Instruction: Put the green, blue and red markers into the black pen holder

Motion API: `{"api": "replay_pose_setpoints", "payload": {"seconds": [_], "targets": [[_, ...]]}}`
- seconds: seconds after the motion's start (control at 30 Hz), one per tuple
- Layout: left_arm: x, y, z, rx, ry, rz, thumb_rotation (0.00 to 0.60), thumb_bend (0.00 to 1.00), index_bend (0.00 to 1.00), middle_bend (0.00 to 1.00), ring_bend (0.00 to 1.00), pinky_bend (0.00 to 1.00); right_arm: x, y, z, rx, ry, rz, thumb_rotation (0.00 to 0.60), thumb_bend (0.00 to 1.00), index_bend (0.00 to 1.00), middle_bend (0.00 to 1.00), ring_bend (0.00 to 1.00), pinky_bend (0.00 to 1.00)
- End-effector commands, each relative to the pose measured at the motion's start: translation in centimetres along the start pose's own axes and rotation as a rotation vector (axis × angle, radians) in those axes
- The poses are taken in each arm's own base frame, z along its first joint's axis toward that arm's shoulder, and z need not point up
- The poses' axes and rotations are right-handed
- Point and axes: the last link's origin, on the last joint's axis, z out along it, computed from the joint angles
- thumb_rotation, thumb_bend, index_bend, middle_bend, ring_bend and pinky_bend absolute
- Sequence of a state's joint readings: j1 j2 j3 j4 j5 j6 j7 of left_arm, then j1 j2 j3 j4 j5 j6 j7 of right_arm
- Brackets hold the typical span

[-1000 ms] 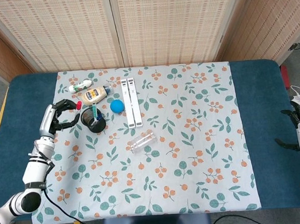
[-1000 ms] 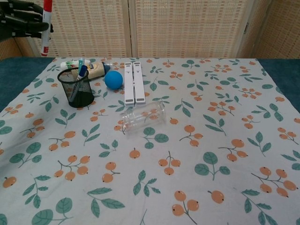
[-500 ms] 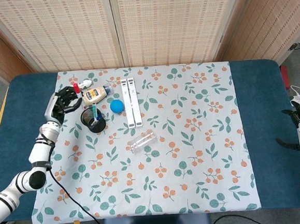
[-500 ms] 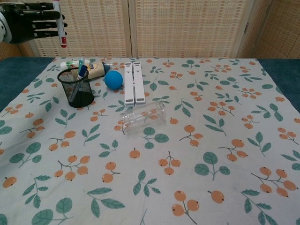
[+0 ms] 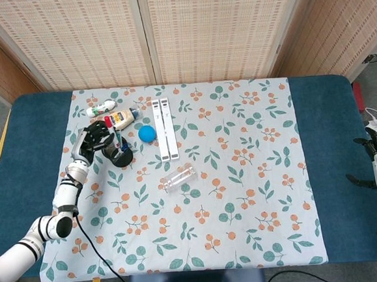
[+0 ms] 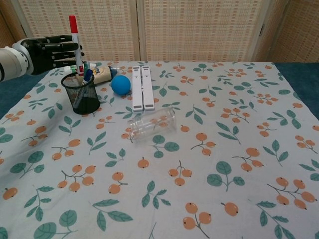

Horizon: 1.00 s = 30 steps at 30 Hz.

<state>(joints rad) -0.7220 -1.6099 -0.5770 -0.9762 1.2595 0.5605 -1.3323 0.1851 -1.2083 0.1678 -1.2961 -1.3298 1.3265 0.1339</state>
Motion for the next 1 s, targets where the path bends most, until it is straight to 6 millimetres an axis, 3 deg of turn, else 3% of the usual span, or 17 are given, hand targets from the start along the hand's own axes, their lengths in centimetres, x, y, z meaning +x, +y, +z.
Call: {"api": "replay_pose_setpoints", "payload": {"seconds": [0.03,0.73,0.8,1.0], "targets": [[-0.3,-1.1,0.6,0.002,-0.002,-0.008,0.600,0.36,0.55,0.61,0.29,0.25,0.0,0.0,0.0,0.002,-0.002,-0.001,0.600,0.03,0.24,0.05,0.20,0.17],[2.8,-1.8,0.7,-0.020,-0.039,0.090,0.600,0.36,0.56,0.59,0.27,0.22,-0.2,-0.3,0.0,0.011,-0.014,-0.002,0.600,0.03,0.25,0.05,0.20,0.15],[2.8,-1.8,0.6,-0.022,-0.062,0.119,0.600,0.36,0.55,0.56,0.25,0.21,-0.2,-0.3,0.0,0.012,-0.012,-0.001,0.600,0.03,0.25,0.06,0.20,0.15],[2.8,-1.6,0.6,-0.028,-0.115,0.181,0.600,0.36,0.49,0.33,0.11,0.16,-0.2,-0.3,-0.1,0.011,-0.013,-0.001,0.600,0.03,0.25,0.07,0.20,0.14]]}}
